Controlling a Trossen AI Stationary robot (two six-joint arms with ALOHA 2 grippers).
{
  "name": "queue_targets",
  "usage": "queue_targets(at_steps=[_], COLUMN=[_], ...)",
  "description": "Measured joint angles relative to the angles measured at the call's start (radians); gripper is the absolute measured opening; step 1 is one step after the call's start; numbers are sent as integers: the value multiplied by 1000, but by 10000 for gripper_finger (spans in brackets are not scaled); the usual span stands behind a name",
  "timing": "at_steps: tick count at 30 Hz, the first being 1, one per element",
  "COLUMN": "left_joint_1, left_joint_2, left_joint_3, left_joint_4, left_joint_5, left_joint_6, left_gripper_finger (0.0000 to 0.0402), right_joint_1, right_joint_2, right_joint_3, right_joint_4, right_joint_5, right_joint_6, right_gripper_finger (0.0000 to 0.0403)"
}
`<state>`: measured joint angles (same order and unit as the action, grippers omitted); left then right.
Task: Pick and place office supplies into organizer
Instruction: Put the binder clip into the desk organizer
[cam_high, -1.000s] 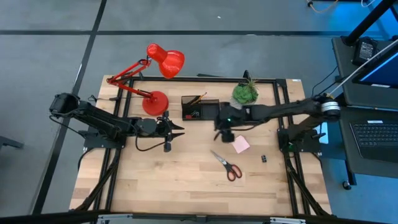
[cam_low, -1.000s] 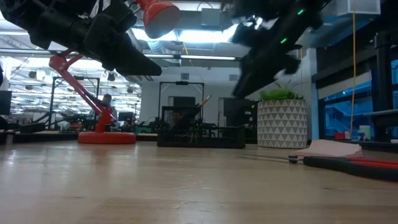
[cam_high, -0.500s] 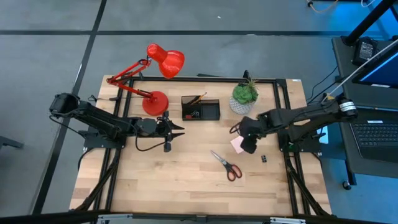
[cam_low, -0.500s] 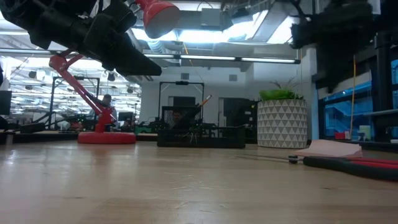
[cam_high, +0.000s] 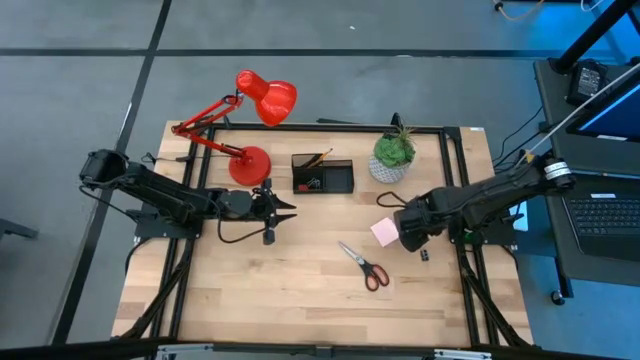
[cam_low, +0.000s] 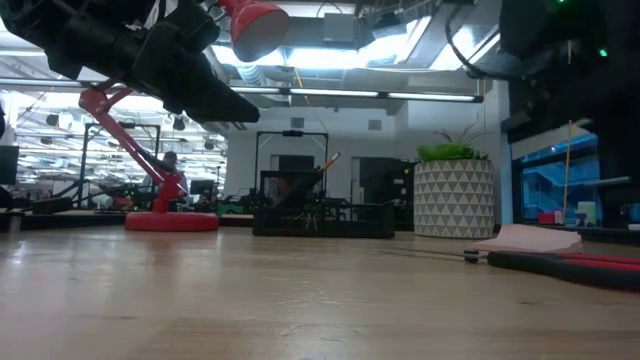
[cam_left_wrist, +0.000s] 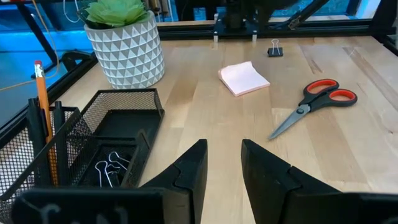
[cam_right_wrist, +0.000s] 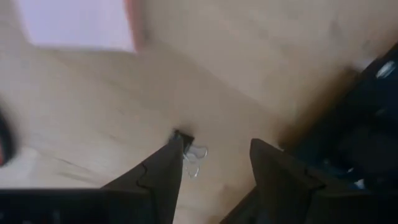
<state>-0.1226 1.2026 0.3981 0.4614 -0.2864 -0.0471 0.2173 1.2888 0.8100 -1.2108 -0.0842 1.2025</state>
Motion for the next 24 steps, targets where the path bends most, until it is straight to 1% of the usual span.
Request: queue_targets(at_steps=[6,11,19,24], left_joint_1=[0,0,0,0], left_joint_2=[0,0,0,0], left_joint_3=[0,0,0,0], left_joint_4=[-2,-3,-12,-13], left_joint_5=[0,0,0,0], left_joint_6=[-3,-3,-3,-3], left_gripper_finger=[93,93,93,93], right_joint_1=[0,16,40,43], right_joint_2=[0,0,0,0], right_joint_3=[-119,-172,-229,-243], right_joint_4=[121,221,309,361], right_joint_5=[-136,-206,-266,-277], right_joint_6=[28,33,52,42], right_gripper_finger=[189,189,189,186])
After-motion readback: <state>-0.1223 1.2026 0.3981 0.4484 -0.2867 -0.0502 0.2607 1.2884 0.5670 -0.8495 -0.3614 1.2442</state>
